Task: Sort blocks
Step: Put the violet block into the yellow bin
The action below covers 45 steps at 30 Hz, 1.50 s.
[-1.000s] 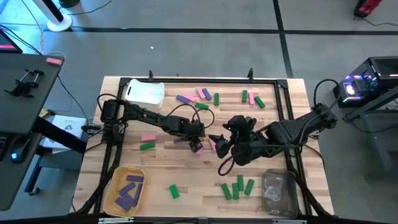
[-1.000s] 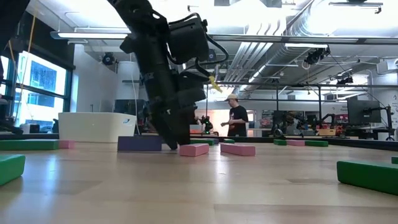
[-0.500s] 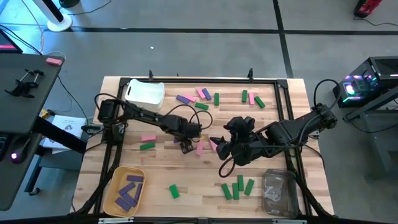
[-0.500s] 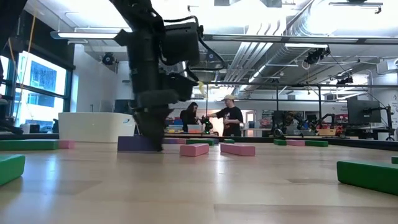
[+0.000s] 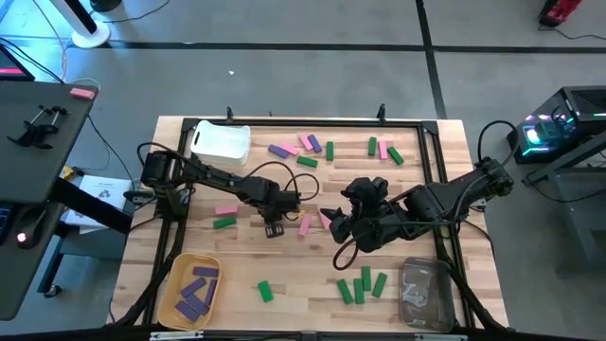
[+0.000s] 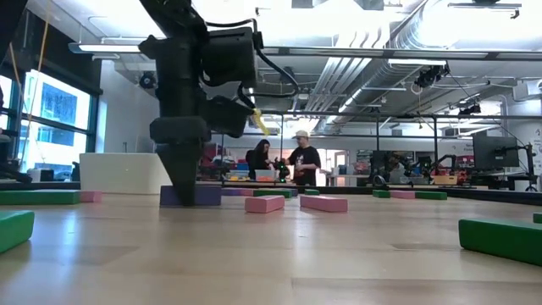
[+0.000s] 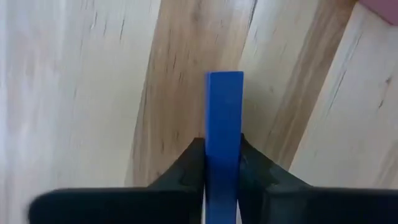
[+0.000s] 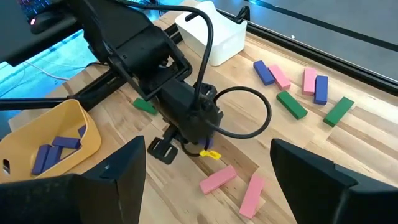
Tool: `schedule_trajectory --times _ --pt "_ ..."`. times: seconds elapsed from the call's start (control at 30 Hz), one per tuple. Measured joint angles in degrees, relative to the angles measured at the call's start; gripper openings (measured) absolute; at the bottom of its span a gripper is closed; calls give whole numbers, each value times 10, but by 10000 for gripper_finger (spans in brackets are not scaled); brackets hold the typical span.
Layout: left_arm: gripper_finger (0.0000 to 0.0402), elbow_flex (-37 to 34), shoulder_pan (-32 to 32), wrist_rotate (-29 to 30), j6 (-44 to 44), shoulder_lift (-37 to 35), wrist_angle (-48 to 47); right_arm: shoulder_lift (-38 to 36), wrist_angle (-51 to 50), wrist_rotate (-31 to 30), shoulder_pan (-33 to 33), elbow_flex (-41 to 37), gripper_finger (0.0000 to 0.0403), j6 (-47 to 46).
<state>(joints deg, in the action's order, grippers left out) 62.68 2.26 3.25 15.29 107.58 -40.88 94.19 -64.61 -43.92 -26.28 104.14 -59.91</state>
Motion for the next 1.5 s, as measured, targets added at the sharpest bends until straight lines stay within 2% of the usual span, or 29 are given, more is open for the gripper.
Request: schedule_trajectory --times 0.1,0.3,0.43,0.53,0.63,0.73,0.83,0.97,1.13,1.33,1.4,1.5 --pt "27 -7 1 4 -2 -49 -21 0 0 -4 0 0 279 11" --pt "26 -6 34 30 1 -261 -3 0 1 -41 4 0 279 46" --pt "26 -5 114 34 69 -382 -3 0 1 -48 19 0 279 71" --pt "26 -3 210 73 144 -431 -37 0 1 -45 36 0 279 89" --pt "26 -4 323 101 269 -434 -112 0 4 -23 55 0 279 116" --pt "26 -4 431 104 422 -414 -185 0 8 7 73 0 279 143" --pt "26 -5 523 91 543 -381 -213 0 21 26 86 0 279 172" --pt "26 -3 599 70 669 -351 -208 0 37 38 97 0 279 202" --pt "35 -3 636 30 744 -311 -208 0 46 52 107 0 279 221" --pt "135 -3 627 2 742 -292 -178 0 45 53 109 0 279 229" --pt "165 -3 618 -16 721 -296 -169 0 45 62 109 0 279 229" --pt "198 -1 599 -12 662 -311 -162 0 45 77 109 0 279 229"
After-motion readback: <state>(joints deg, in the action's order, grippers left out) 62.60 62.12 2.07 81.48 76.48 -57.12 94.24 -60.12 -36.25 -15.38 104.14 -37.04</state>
